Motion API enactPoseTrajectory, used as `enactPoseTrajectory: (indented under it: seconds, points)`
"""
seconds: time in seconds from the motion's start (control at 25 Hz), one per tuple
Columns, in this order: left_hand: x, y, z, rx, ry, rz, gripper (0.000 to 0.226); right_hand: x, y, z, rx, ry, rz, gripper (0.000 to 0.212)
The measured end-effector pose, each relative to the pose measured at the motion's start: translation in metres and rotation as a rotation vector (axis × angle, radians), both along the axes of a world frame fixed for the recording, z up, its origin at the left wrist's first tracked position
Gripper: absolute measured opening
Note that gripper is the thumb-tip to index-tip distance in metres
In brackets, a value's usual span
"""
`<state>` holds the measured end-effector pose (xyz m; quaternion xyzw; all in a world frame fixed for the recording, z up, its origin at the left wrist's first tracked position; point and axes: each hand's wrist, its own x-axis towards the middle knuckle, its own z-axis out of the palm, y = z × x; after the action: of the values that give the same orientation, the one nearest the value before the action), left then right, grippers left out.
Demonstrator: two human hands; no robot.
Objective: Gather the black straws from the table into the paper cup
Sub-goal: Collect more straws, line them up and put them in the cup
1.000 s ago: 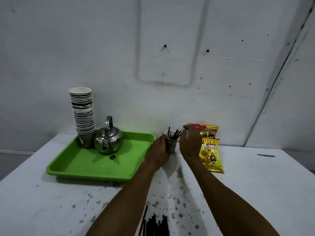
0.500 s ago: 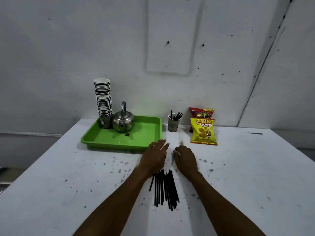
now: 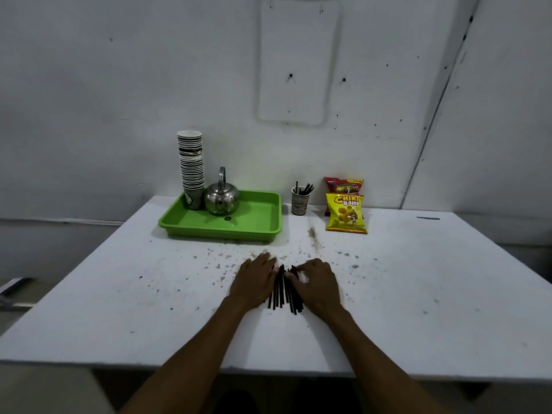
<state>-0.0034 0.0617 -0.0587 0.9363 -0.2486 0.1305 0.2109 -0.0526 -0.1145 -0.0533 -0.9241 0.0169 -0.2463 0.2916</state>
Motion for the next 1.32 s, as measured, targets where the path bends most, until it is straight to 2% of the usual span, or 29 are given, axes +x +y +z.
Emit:
enactPoseTrajectory:
  seconds: [0.12, 0.24, 0.32, 0.48, 0.64, 0.8, 1.12, 1.32]
  points:
    - [-0.009, 0.0, 0.005, -0.016, 0.024, 0.003, 0.084, -0.014, 0.013, 0.003, -0.073, 0.055, -0.051, 0.041]
    - [-0.011, 0.003, 0.004, -0.019, 0.032, 0.003, 0.071, -0.016, 0.021, 0.008, -0.044, 0.113, -0.083, 0.029]
    - [-0.009, 0.002, 0.003, 0.008, 0.03, 0.003, 0.068, -0.015, 0.027, 0.013, -0.05, 0.147, -0.118, 0.028]
    - [-0.007, 0.0, 0.002, 0.043, 0.046, 0.016, 0.047, -0.011, 0.031, 0.023, -0.131, 0.238, -0.14, 0.027]
    - [-0.003, 0.001, -0.002, 0.045, 0.066, 0.006, 0.045, -0.004, 0.029, 0.034, -0.142, 0.353, -0.199, 0.02]
    - [-0.001, 0.001, -0.004, 0.045, 0.09, 0.006, 0.044, 0.001, 0.031, 0.047, -0.146, 0.427, -0.216, 0.023]
    - [-0.005, 0.001, 0.0, 0.011, 0.054, 0.014, 0.044, -0.01, 0.051, 0.05, -0.359, 0.356, -0.192, 0.02]
    - [-0.005, 0.001, 0.001, 0.006, 0.038, 0.008, 0.044, -0.009, 0.047, 0.053, -0.388, 0.43, -0.158, 0.02]
